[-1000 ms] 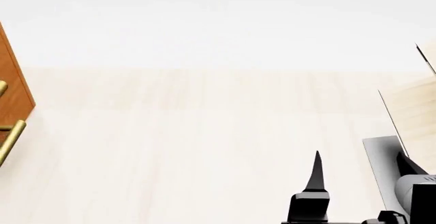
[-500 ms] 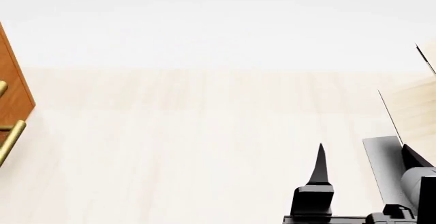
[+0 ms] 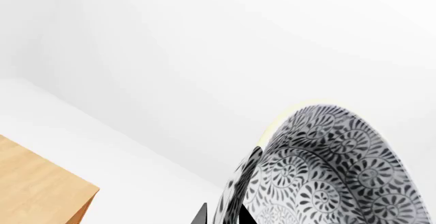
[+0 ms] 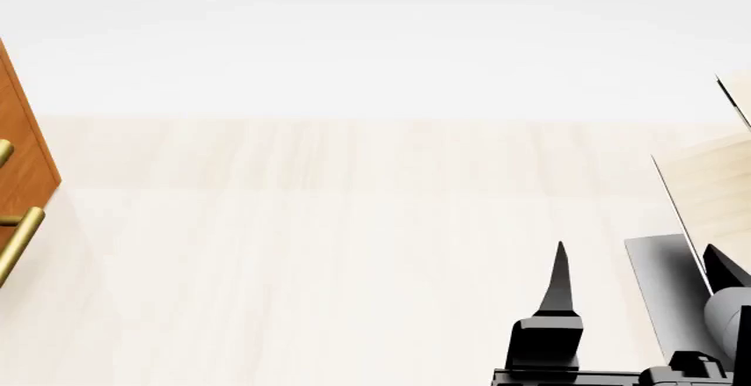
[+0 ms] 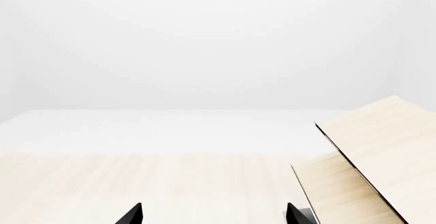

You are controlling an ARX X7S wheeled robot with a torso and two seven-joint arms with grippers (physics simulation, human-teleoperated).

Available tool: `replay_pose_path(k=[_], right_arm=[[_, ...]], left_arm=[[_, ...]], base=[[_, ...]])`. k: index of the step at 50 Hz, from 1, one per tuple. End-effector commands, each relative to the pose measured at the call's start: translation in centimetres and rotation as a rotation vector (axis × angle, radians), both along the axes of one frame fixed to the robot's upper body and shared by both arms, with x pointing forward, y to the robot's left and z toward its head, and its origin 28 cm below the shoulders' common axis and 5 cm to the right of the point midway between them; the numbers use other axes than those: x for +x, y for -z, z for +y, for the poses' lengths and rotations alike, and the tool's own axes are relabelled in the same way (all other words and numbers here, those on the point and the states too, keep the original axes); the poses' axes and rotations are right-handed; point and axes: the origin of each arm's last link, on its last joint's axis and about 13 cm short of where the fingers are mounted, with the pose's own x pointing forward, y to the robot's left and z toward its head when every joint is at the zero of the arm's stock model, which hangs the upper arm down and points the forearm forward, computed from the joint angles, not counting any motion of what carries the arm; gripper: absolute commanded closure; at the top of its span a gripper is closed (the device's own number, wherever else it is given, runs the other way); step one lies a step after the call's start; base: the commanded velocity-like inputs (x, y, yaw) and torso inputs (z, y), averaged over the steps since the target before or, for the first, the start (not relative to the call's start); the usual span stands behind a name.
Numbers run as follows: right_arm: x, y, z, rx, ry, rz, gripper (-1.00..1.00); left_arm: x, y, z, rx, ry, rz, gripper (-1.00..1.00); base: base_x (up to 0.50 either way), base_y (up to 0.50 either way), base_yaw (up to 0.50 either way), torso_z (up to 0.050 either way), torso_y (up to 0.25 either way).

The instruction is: Close the top drawer of the cabinet and put the bowl on top of it.

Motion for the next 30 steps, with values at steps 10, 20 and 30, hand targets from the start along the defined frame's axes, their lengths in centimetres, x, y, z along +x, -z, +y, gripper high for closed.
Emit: replay_pose_path(k=[10, 20, 30], right_arm=[[-0.3, 0.5, -0.3, 0.003, 0.009, -0.003, -1.00], [-0.6, 0.2, -0.4, 0.001, 0.014, 0.002, -1.00], [-0.5, 0.4, -0.3, -0.003, 0.009, 0.006, -1.00]], left_arm=[[0.5, 0.2, 1.0, -0.074, -0.160, 0.032, 1.00], [0.4, -0.9, 1.6, -0.112, -0.189, 0.018, 1.00], [0.5, -1.5, 2.5, -0.148, -0.227, 0.005, 1.00]], base=[[0.00, 0.00, 0.00, 0.000, 0.001], [0.00, 0.00, 0.00, 0.000, 0.000], [0.00, 0.00, 0.00, 0.000, 0.001]])
